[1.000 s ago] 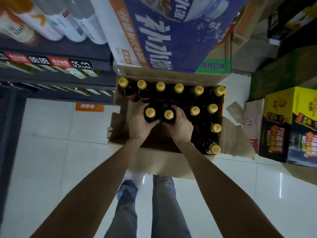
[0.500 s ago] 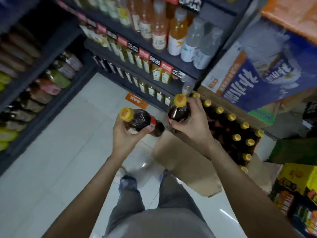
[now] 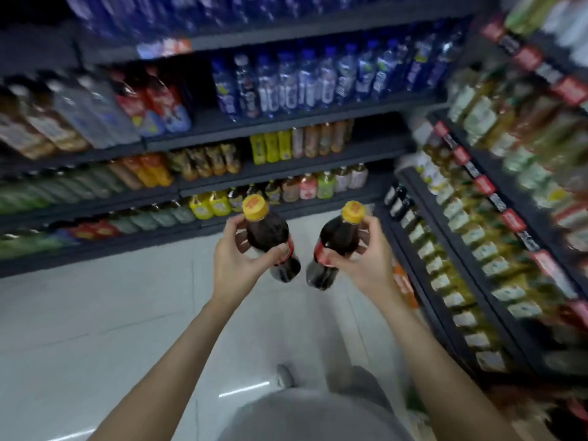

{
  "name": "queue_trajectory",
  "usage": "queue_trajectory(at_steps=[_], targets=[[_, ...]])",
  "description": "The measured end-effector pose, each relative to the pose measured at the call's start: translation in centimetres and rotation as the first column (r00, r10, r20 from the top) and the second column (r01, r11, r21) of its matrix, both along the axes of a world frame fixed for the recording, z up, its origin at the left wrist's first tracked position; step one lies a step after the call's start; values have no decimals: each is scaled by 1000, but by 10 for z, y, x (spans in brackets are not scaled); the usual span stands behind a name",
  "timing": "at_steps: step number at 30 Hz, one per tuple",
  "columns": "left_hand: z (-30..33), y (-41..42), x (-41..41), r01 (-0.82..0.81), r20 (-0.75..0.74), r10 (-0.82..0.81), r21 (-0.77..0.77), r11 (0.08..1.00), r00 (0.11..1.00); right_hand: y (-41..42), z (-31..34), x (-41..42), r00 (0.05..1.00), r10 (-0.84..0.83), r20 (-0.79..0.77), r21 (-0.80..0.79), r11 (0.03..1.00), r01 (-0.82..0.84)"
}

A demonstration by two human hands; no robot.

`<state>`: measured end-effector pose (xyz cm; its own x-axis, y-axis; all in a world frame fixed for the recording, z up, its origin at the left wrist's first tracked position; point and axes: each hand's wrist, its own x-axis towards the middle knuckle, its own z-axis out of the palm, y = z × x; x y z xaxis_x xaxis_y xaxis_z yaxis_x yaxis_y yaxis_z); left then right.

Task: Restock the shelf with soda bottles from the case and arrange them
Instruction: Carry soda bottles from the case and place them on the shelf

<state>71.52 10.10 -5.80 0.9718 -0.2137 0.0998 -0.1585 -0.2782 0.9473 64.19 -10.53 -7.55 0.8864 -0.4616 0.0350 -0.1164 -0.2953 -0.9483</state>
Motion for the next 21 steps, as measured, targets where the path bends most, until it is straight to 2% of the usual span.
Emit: queue_trajectory(at_steps=[6, 11, 17, 21], targets=[[35, 83, 117, -204, 187, 201, -2, 979, 962, 75, 42, 164, 967, 228, 113, -128, 968, -214], [58, 133, 220, -355, 325, 352, -49, 933, 878, 126, 87, 289, 888, 407, 216, -312, 890, -332], [90, 191, 334, -474, 345, 527, -231, 850, 777, 200, 129, 429, 764, 520, 382, -341, 847, -407], [115, 234, 402, -533, 406, 604, -285, 797, 686, 252, 151, 502, 678, 538, 501, -350, 842, -410]])
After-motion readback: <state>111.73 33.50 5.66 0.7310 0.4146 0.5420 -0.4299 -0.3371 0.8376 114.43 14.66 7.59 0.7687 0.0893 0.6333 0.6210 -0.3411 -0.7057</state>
